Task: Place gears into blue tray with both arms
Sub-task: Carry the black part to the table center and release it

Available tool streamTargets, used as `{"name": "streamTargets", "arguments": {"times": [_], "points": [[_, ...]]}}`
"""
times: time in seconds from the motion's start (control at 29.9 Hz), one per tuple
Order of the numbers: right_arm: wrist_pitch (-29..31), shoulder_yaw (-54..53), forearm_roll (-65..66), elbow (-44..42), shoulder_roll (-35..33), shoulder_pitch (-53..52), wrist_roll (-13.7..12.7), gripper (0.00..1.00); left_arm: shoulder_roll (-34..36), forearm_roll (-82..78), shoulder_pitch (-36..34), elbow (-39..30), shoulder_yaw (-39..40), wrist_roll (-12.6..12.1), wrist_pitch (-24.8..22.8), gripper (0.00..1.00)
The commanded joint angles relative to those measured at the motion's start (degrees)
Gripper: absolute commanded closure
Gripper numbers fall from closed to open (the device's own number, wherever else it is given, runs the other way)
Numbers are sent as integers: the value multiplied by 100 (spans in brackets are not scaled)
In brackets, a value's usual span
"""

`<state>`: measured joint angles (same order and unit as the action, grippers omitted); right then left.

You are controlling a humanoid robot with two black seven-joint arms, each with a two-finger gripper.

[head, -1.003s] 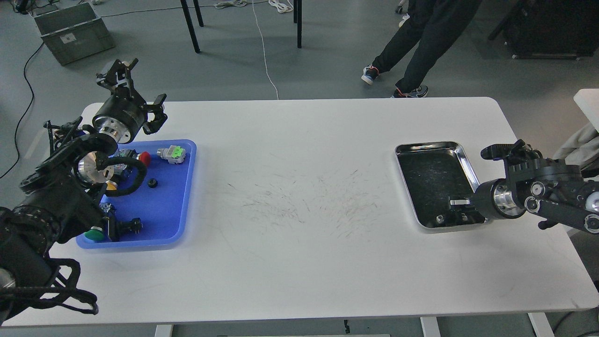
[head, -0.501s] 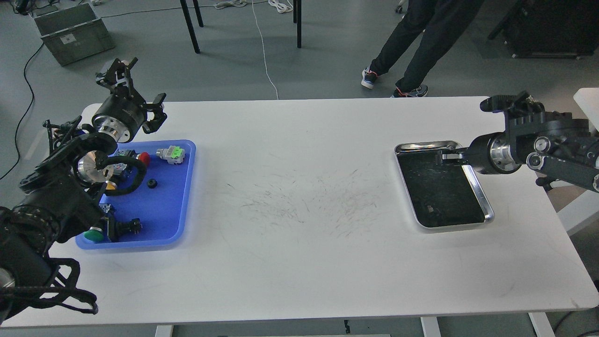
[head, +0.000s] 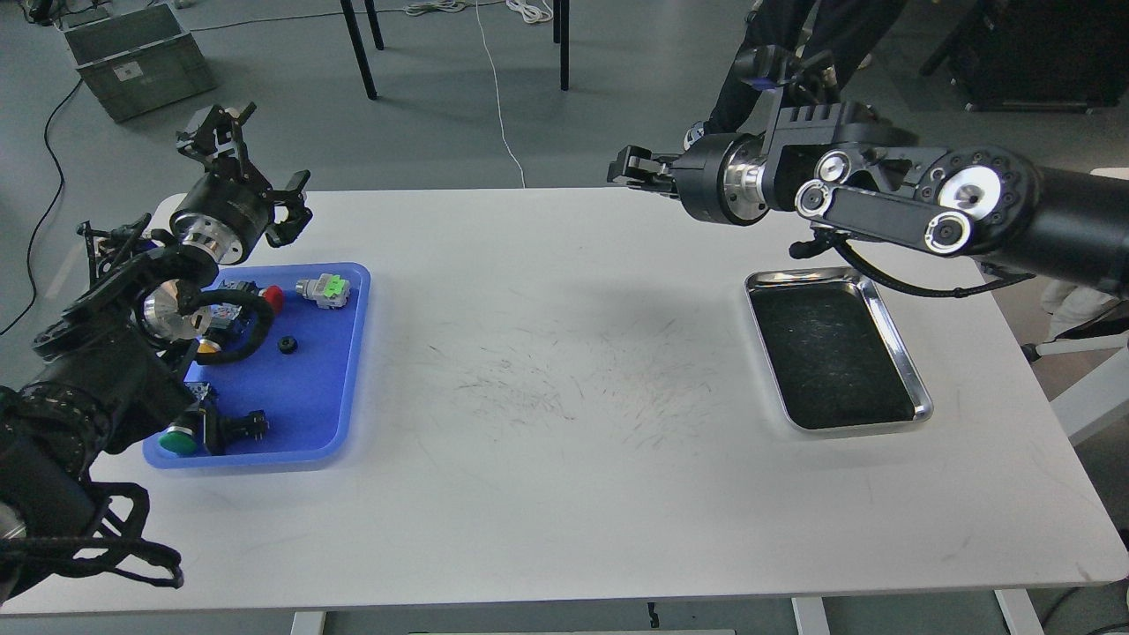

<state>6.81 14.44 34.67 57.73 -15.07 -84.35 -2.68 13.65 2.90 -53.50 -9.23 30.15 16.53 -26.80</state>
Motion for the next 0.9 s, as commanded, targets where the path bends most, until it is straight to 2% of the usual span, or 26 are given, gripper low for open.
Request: {"name": "streamTargets", "arguments": {"times": [0.0, 0.23, 0.57, 0.87], "points": [[-135, -161, -4, -69, 556, 252, 57, 98, 6, 0, -3, 0, 0, 0, -1, 2], [-294, -179, 5, -411, 1507, 525, 84, 98, -3, 0, -47, 0, 0, 0, -1, 2], [-303, -143, 14, -1291, 1507, 1245, 93, 98, -3, 0, -47, 9, 0, 9, 26, 2], [-320, -152, -30, -905, 1507, 1544, 172, 98, -3, 0, -47, 0, 0, 70, 26, 2]]}}
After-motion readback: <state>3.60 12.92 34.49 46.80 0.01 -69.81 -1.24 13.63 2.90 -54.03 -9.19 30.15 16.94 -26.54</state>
